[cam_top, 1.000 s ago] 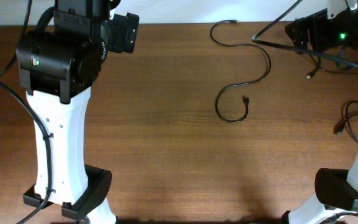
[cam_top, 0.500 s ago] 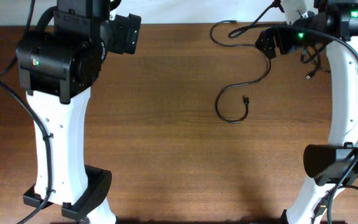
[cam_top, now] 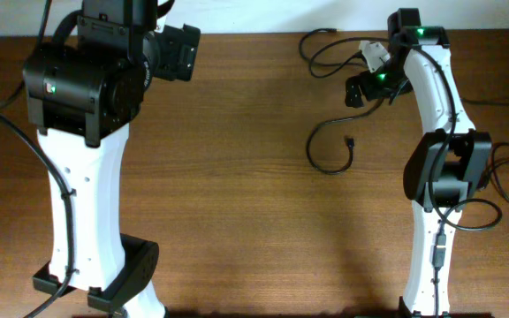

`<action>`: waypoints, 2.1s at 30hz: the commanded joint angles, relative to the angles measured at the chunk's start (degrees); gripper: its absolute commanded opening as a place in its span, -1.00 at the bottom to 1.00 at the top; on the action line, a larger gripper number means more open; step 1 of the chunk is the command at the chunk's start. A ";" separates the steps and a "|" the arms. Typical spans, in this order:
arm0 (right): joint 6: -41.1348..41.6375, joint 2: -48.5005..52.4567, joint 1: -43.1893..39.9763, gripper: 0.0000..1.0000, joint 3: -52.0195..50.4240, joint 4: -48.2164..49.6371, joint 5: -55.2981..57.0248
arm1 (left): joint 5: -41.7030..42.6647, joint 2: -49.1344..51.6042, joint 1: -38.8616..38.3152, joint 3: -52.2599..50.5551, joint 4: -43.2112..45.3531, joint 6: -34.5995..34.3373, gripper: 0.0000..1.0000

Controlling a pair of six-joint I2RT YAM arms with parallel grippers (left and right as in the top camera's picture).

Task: Untangle cables

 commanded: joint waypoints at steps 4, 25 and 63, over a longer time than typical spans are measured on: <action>19.32 0.35 0.22 0.99 -1.57 7.08 10.14 | 0.63 0.37 0.20 0.28 -0.72 -0.94 0.97; 18.78 -5.49 -2.69 -0.92 -18.80 16.81 10.75 | 1.05 0.42 0.20 0.28 -1.38 -0.94 0.98; 27.47 -30.25 -48.09 0.98 -20.87 12.20 7.76 | 1.01 2.91 -0.17 1.05 0.31 0.17 0.98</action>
